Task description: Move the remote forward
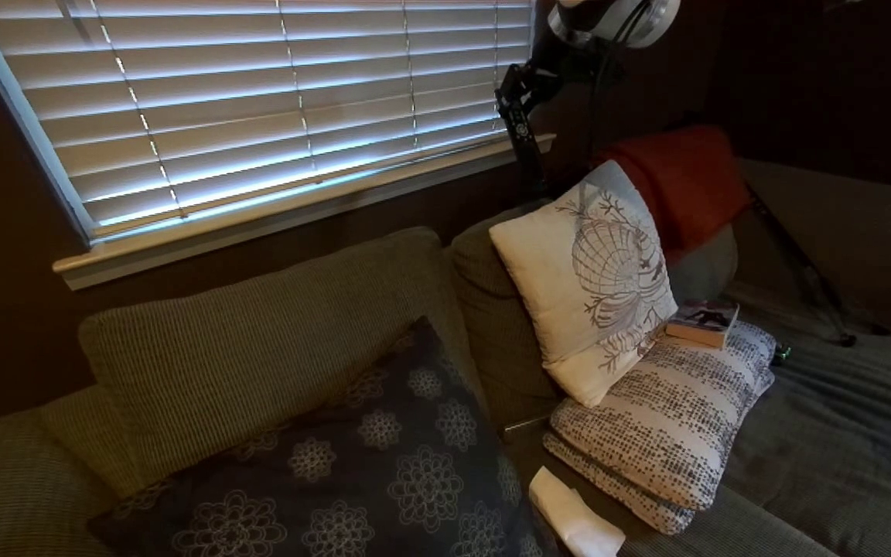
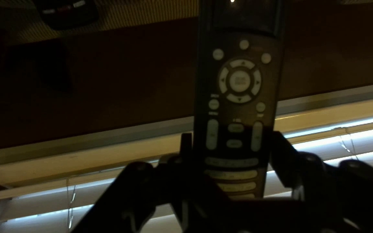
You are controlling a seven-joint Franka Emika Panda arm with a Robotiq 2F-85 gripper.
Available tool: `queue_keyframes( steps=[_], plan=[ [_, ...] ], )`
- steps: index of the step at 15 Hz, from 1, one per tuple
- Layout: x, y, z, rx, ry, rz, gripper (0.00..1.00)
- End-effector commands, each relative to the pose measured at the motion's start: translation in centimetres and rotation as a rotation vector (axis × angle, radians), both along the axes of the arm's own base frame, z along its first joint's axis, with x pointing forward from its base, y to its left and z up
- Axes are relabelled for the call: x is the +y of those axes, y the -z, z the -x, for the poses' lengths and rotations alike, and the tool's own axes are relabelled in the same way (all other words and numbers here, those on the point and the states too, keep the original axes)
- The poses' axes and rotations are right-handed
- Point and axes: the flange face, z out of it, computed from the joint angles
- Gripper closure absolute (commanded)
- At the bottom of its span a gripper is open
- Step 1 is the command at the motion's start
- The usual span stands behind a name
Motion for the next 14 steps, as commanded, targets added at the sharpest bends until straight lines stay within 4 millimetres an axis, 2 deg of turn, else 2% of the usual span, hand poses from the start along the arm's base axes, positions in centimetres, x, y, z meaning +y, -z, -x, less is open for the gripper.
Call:
queue_keyframes(
  steps=[1,7,14],
  plan=[
    [-0.1,-0.7,2.1,0.043,0.022,-0.066,0.65],
    [0.1,0.4,4.7,0.043,0.074,-0.091,0.65],
    [0.5,1.5,9.6,0.138,0.153,-0.19,0.65]
  ],
)
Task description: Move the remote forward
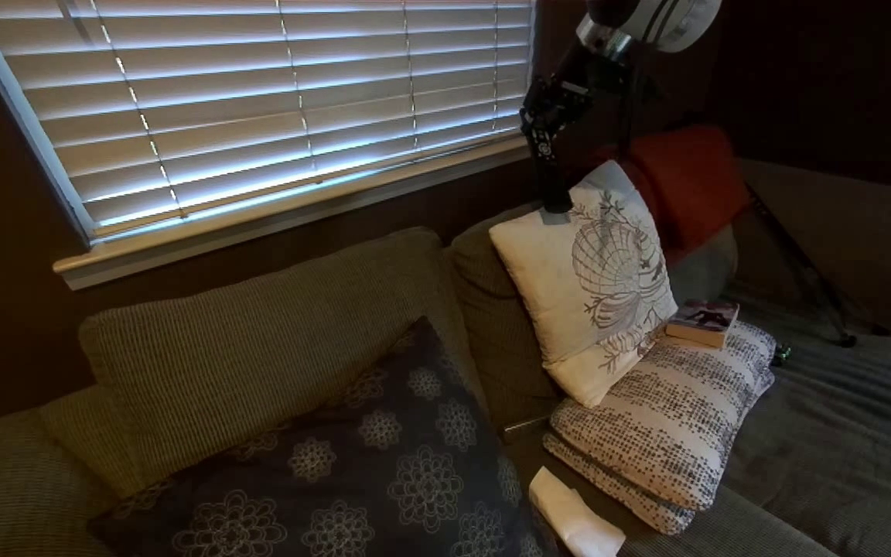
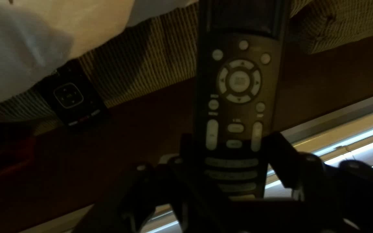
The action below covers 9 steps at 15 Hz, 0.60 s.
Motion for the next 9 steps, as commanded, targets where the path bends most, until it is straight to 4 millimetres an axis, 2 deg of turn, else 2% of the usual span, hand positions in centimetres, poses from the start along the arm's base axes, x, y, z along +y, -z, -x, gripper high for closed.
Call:
queue_keyframes(
  steps=[1,5,9],
  plan=[
    [0.5,-0.9,4.4,0.042,0.064,-0.048,0.65],
    [0.6,-0.1,8.1,0.067,0.135,-0.069,0.65],
    [0.9,1.4,12.7,0.102,0.219,-0.09,0.65]
  ],
)
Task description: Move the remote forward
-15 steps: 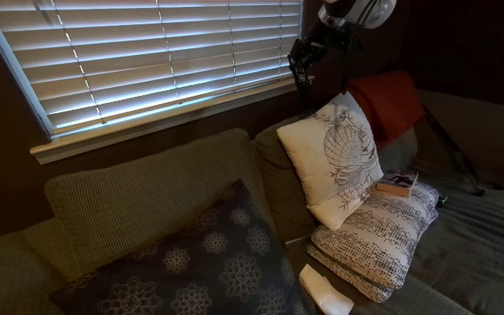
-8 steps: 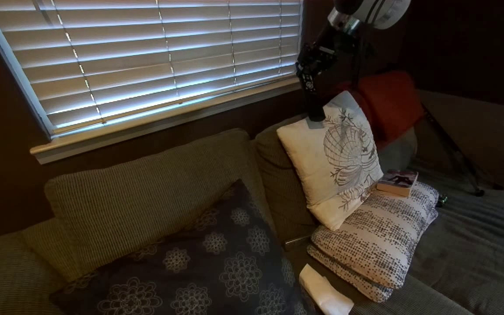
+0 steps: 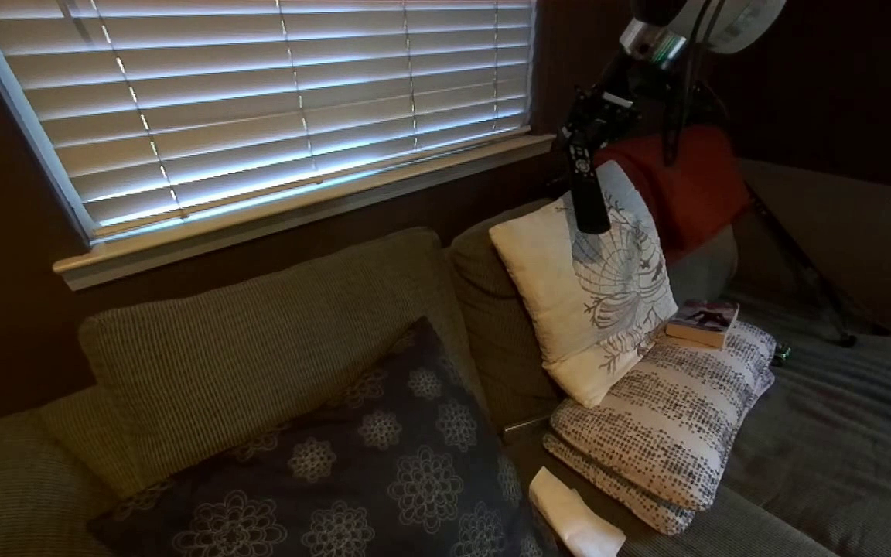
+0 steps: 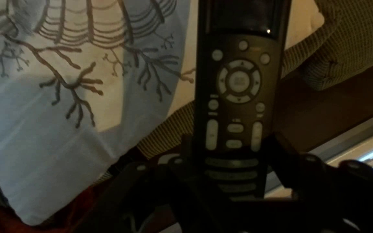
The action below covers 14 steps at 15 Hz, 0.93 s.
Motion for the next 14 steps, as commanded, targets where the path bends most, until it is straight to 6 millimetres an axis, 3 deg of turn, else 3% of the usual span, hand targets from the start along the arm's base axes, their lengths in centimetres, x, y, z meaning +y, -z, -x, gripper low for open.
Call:
queue_keyframes(
  steps=[1,6,11,14],
  plan=[
    [1.0,0.6,5.8,0.038,0.091,-0.027,0.65],
    [2.5,3.7,13.0,0.147,0.191,-0.088,0.65],
    [2.8,6.4,15.3,0.216,0.364,-0.162,0.65],
    [2.6,7.8,14.9,0.259,0.464,-0.202,0.65]
  ],
)
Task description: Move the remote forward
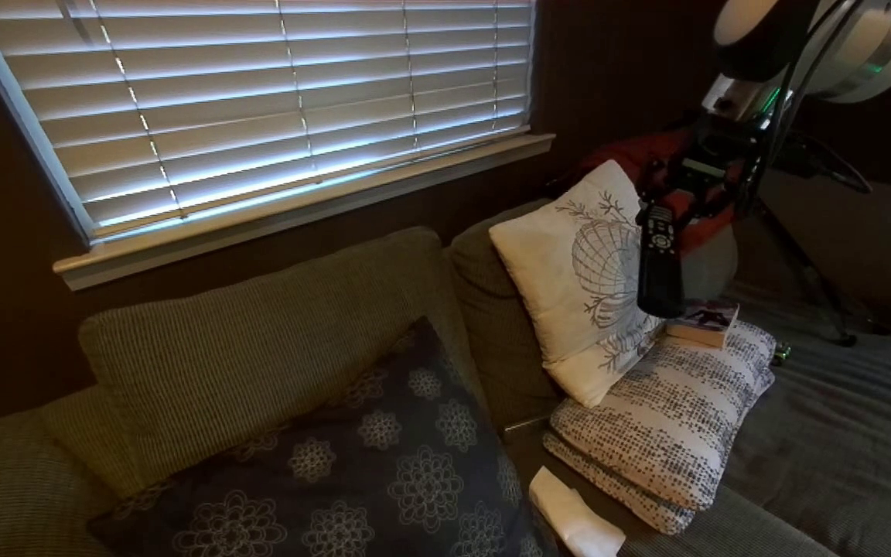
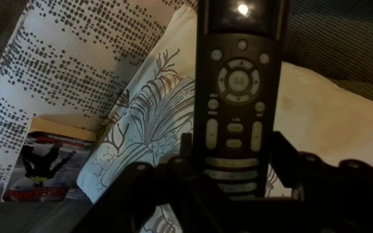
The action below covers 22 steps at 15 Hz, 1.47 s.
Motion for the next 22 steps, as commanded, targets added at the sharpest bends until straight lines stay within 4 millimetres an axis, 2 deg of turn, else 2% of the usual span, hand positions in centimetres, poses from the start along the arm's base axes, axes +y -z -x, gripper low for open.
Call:
queue_keyframes(
  steps=[1,6,12,17,22],
  plan=[
    [0.2,0.6,0.0,0.025,0.133,-0.039,0.65],
    [-1.2,2.5,-1.6,0.057,0.197,-0.052,0.65],
    [-2.6,5.4,-4.1,0.134,0.155,-0.047,0.65],
    [-4.0,8.3,-4.8,0.228,0.241,-0.078,0.65],
    [-5.7,10.6,-5.1,0.245,0.371,-0.106,0.65]
  ],
)
